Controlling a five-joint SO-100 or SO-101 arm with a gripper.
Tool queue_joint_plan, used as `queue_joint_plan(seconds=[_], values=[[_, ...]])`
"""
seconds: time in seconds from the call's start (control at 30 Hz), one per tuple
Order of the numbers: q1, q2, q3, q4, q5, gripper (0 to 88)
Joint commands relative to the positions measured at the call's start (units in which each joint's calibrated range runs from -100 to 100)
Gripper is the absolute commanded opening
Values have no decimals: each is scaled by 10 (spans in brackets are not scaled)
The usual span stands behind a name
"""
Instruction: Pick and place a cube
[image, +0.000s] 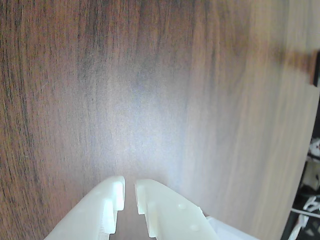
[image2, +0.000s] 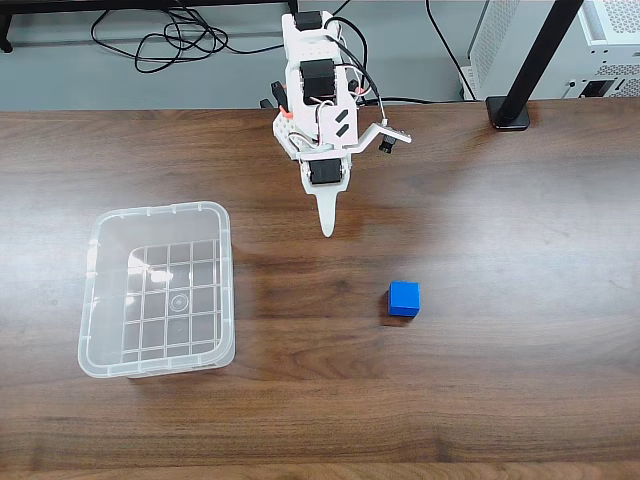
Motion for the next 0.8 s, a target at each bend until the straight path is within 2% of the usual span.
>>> queue_joint_plan(seconds=[0.0,0.27,0.63,0.77], values=[[-12,-6,-6,-7,0,20],[-43,-6,-5,-10,-1,20],[-79,-1,10,-104,-5,22],[-95,3,-22,-86,-33,130]])
